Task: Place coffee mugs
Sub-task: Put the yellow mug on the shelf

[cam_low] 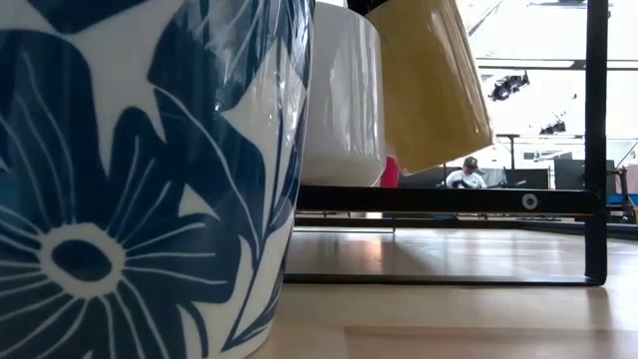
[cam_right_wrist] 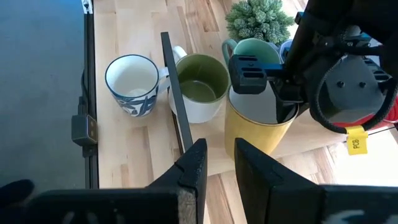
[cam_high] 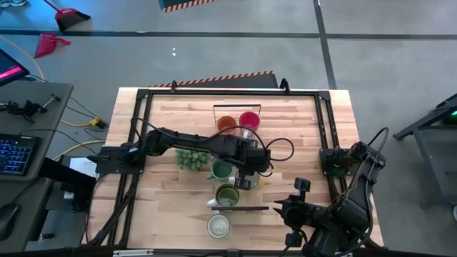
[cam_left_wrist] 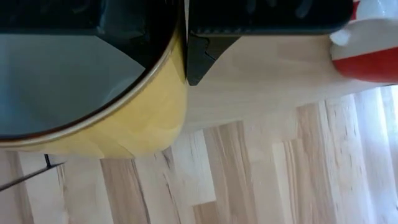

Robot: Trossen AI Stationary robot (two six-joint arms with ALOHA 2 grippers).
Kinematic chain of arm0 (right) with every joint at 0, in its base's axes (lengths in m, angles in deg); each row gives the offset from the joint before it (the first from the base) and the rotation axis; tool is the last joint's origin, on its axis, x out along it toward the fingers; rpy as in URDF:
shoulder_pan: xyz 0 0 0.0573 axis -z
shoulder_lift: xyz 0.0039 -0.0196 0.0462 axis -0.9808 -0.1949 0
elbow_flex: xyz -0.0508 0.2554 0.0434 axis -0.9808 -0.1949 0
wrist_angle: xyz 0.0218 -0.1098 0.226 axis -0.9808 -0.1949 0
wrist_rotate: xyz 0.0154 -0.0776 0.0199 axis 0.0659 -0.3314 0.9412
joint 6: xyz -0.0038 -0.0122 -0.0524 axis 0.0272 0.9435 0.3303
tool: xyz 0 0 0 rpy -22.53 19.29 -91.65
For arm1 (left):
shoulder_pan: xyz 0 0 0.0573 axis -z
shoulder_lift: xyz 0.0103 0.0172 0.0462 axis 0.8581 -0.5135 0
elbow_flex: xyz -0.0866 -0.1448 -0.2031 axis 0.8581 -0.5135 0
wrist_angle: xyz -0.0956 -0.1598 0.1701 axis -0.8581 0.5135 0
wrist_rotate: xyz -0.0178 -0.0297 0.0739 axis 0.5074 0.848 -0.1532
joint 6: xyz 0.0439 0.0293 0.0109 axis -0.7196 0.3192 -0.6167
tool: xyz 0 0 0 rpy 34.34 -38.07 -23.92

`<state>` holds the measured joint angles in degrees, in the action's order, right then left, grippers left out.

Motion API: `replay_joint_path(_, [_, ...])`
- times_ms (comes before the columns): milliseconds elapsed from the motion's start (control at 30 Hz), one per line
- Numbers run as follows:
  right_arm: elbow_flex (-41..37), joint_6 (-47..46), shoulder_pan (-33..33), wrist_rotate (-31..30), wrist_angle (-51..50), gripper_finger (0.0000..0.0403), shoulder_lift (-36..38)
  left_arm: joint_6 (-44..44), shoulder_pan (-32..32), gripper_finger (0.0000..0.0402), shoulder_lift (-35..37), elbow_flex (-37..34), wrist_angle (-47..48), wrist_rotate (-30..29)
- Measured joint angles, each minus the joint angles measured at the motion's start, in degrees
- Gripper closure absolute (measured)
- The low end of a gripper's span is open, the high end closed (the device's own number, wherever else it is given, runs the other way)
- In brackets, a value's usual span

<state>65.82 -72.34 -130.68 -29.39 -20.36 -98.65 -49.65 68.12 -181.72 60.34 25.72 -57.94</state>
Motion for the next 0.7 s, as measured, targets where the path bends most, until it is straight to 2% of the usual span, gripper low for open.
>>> replay_joint_path(700, [0.00,-0.02,-0.24,1.77,0.00,0.0343,0.00,0.62,0.08,0.0392,-0.32,0.09,2.14,1.59])
